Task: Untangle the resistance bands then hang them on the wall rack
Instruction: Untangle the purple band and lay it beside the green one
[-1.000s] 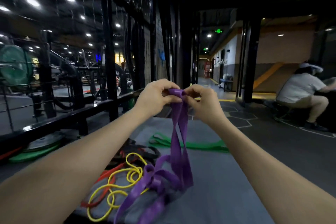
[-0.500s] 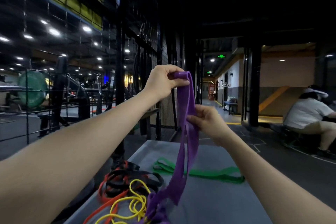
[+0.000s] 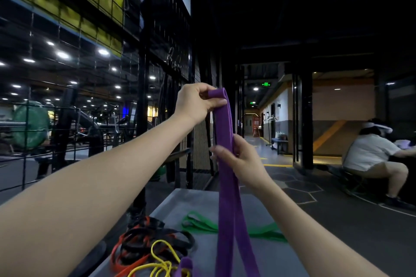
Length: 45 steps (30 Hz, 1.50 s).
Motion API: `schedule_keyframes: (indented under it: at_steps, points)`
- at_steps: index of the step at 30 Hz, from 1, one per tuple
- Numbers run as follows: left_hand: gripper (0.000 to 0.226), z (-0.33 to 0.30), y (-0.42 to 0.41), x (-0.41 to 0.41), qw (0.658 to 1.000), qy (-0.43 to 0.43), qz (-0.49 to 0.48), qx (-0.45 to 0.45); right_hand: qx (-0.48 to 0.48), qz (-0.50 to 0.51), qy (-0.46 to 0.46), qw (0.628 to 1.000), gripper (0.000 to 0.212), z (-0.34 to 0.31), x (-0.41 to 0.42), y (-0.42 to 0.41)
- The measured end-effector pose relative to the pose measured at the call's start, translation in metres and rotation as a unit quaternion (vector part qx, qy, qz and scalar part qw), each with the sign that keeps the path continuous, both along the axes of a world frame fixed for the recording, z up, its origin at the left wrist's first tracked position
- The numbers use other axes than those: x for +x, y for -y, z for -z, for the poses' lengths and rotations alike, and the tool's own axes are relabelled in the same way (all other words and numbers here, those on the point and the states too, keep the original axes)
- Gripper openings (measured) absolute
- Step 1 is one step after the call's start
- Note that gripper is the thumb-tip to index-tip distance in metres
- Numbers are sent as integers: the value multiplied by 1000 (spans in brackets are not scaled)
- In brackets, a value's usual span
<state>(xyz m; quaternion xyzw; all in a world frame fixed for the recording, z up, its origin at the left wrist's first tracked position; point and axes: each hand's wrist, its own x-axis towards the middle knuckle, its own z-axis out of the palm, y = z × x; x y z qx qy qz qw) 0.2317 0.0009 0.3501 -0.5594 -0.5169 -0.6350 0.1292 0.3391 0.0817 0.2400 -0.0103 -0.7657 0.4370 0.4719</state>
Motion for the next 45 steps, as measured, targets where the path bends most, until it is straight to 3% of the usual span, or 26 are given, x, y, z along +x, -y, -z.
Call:
schedule_keyframes:
  at_steps: [9, 13, 15, 18, 21, 24, 28, 30, 36, 40, 45]
  points:
    - [11, 8, 30, -38, 990, 130, -16, 53, 26, 40, 178, 983, 21, 34, -10, -10]
    - [11, 23, 35, -51, 979, 197, 8, 58, -62, 13, 182, 981, 16, 46, -15, -12]
    - [10, 30, 39, -60, 972, 226, 10, 60, -58, 13, 191, 980, 7, 52, -14, -18]
    - [15, 41, 43, -75, 957, 282, 21, 68, -53, -11, 198, 979, 16, 54, -8, -25]
    - [30, 55, 40, -85, 935, 346, 41, 66, -39, -42, 240, 969, 5, 52, -6, -28]
    - [36, 65, 39, -91, 916, 391, 65, 71, -113, -91, 248, 958, 13, 57, -5, -30]
    - [22, 76, 41, -96, 903, 416, 81, 66, -229, -157, 184, 943, 39, 58, 0, -28]
    - [26, 83, 41, -98, 900, 423, 86, 65, -251, -146, 178, 940, 41, 58, -1, -25]
    - [27, 90, 41, -104, 892, 439, 89, 62, -174, -116, 223, 952, 29, 70, -10, -23]
    - [28, 99, 41, -108, 888, 449, 82, 52, -22, 2, 264, 964, 19, 70, -14, -29]
    - [27, 124, 48, -121, 872, 480, 91, 29, -51, 21, 196, 979, 8, 57, -18, -34]
